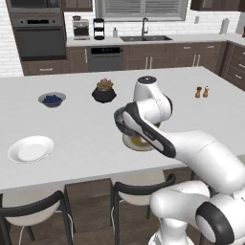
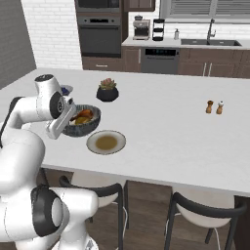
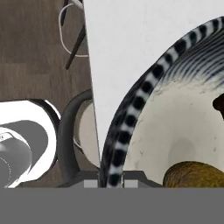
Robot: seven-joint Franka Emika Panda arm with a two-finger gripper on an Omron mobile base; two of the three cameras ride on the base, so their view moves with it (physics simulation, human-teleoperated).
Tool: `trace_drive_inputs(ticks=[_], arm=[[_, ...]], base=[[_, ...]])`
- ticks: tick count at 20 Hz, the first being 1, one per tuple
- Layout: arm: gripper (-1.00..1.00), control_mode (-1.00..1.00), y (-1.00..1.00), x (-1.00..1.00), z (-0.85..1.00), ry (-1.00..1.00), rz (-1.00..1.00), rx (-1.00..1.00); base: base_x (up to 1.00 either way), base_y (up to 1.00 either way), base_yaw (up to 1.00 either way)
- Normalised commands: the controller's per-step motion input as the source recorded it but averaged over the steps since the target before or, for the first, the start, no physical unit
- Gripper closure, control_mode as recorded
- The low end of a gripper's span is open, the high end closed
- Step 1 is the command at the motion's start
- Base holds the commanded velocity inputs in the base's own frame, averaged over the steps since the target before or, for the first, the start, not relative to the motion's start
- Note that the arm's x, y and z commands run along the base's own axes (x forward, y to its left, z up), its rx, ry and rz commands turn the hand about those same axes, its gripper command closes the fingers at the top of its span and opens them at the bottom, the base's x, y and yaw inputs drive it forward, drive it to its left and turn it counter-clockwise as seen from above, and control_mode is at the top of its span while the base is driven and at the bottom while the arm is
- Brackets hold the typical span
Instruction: Pick the chicken drumstick and avocado from their plates and place them in the bowl. Then put the bowl in the fridge.
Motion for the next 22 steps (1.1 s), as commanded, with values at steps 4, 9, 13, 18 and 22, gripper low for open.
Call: trace_drive_inputs(ticks=[4, 9, 13, 18, 22], arm=[[1.0, -1.0, -0.76, -0.34, 0.03, 0.07, 0.0, -0.01], [1.0, -1.0, -0.65, -0.41, 0.07, 0.03, 0.0, -0.01], [1.0, -1.0, -0.47, -0.2, 0.13, 0.0, 0.02, 0.0], [1.0, -1.0, -0.49, -0.1, 0.13, 0.0, 0.0, 0.0], [1.0, -1.0, -0.33, -0.07, 0.23, 0.0, -0.02, 0.0]], base=[[0.0, 0.0, 0.0], [0.0, 0.0, 0.0], [0.0, 0.0, 0.0], [0.0, 0.0, 0.0], [0.0, 0.0, 0.0]])
